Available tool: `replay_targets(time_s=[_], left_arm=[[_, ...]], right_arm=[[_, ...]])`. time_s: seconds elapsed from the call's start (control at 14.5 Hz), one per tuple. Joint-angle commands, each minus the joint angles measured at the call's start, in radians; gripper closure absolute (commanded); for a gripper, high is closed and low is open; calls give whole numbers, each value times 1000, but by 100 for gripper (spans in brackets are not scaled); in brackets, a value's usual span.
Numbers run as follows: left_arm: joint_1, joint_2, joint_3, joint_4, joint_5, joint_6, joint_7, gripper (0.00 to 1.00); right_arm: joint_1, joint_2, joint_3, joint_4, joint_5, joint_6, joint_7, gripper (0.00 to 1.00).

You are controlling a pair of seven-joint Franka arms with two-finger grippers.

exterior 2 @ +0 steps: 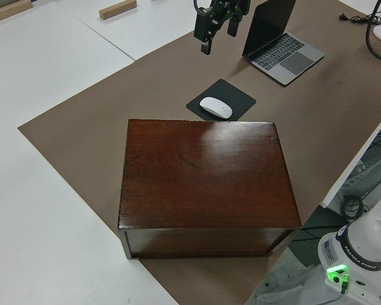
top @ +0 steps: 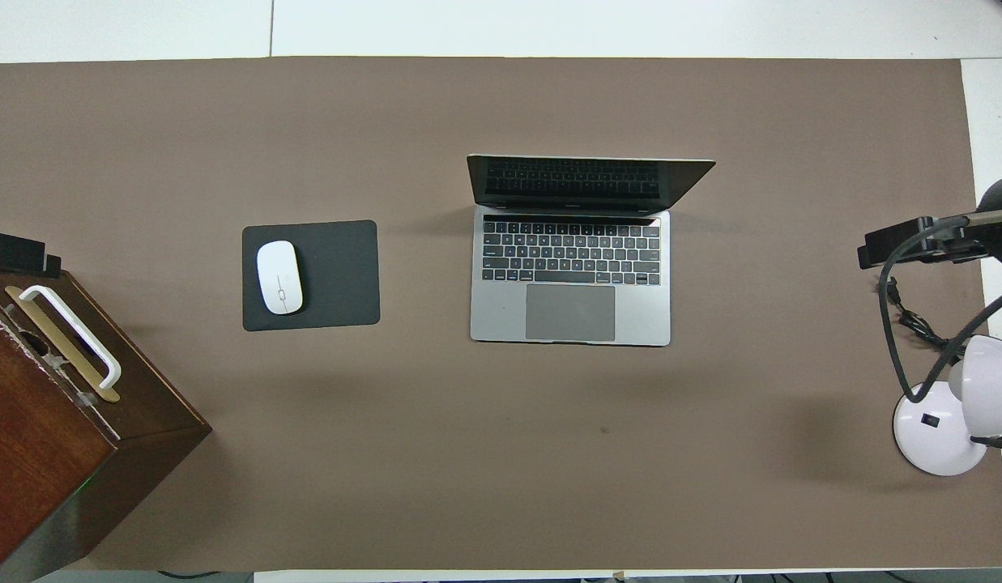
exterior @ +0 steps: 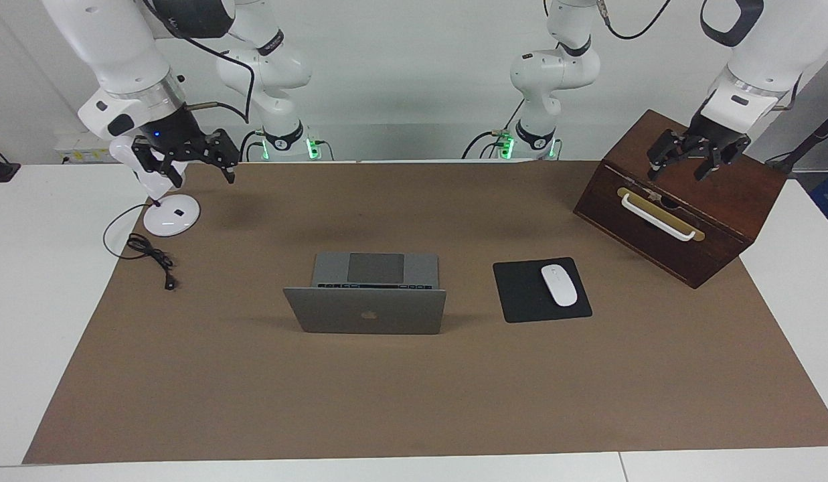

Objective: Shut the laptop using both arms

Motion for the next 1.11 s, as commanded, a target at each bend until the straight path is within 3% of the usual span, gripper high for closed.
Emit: replay_targets(time_s=[0.0, 0.83, 1.04], left_arm=[[-8, 12, 6, 24, 16, -7, -16, 0], [8, -10, 19, -6, 24, 1, -11, 0], [-5, -10, 18, -6, 24, 2, -14, 0]], right_arm=[[-5, -19, 3, -21, 16, 14, 9, 0], [-5, -13, 6, -24, 72, 23, 9, 0], [-3, -10, 13, -24, 74, 46, 10, 4]])
